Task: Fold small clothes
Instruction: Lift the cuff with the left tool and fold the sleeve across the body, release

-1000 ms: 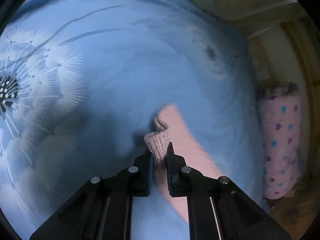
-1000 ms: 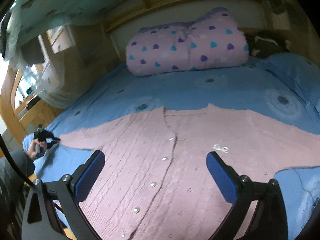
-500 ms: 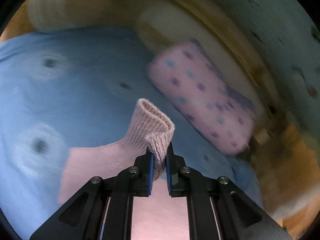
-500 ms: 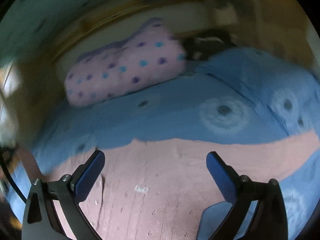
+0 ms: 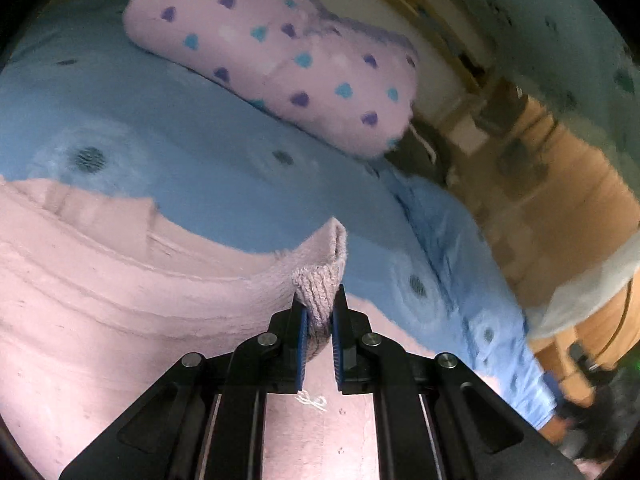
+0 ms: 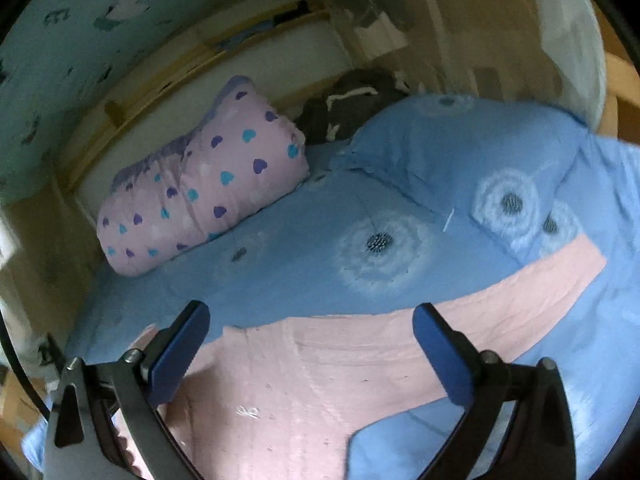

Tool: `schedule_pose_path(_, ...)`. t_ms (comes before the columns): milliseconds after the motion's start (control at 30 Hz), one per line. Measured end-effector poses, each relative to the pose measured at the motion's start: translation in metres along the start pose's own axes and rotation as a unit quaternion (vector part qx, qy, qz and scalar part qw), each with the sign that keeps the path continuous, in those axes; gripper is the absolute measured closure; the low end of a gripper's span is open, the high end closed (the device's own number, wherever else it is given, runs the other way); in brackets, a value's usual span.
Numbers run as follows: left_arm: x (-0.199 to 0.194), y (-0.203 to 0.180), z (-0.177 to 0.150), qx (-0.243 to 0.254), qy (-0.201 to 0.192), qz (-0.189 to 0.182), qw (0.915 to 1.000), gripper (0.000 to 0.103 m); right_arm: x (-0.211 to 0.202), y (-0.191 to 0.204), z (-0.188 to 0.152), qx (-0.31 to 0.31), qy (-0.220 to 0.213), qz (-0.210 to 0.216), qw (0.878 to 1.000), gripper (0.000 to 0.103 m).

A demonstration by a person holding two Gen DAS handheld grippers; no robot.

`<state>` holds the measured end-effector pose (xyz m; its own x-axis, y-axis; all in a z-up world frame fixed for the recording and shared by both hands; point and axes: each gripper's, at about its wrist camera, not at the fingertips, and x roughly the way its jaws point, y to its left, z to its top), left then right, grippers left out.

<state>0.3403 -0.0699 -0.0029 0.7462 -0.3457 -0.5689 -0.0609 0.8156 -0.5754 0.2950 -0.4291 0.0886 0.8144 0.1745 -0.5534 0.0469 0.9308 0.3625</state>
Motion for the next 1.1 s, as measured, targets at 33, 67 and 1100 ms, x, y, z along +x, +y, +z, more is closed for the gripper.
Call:
schedule_pose_path(33,0.003,-0.010,-0.006,0.007,0.002,0.002,1.0000,0.099,-0.002,0.000,0.001,-0.013,-0.001,-0.007,1.000,0.000)
schedule_pose_path(67,0.008,-0.014,-0.010,0.016,0.005,0.006,0.9998,0.099,-0.005,0.001,0.002,-0.029,-0.005,-0.018,0.999,0.000)
schedule_pose_path(1100,0.049,-0.034,-0.069,0.070,0.124,-0.049,0.9887,0.086,-0.003,0.001,-0.001,-0.050,0.017,-0.026,0.998,0.000)
